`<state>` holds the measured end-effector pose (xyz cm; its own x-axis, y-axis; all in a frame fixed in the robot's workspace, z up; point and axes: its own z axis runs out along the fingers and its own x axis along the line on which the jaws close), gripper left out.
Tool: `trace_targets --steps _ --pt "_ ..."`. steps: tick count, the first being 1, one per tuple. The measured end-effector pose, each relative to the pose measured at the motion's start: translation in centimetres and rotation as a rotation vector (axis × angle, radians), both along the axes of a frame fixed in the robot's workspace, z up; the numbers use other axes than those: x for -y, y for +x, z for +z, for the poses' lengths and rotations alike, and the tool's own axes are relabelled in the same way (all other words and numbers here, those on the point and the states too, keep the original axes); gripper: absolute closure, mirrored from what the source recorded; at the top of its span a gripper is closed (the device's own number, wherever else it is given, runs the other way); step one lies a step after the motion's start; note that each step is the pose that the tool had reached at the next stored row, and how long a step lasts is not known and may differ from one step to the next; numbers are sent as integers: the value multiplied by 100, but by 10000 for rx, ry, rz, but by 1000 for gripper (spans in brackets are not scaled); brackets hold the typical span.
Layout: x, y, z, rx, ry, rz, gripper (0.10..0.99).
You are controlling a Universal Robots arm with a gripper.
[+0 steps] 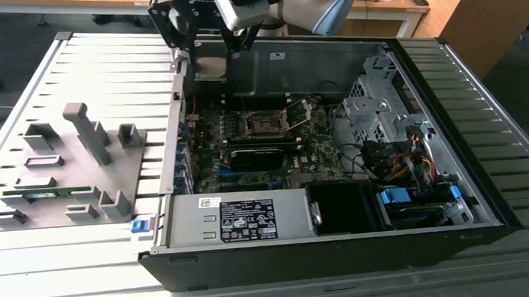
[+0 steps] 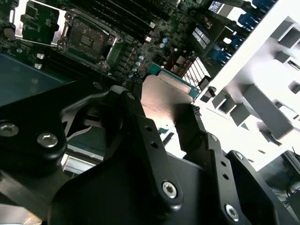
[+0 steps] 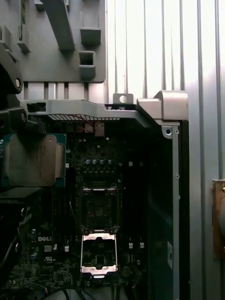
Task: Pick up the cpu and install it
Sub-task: 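Pick up the cpu and move it towards the insertion slot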
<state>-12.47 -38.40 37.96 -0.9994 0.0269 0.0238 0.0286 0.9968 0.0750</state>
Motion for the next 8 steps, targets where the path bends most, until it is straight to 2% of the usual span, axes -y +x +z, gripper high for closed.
trace_targets --steps 8 --pt "-76 191 -18 -1 -1 0 549"
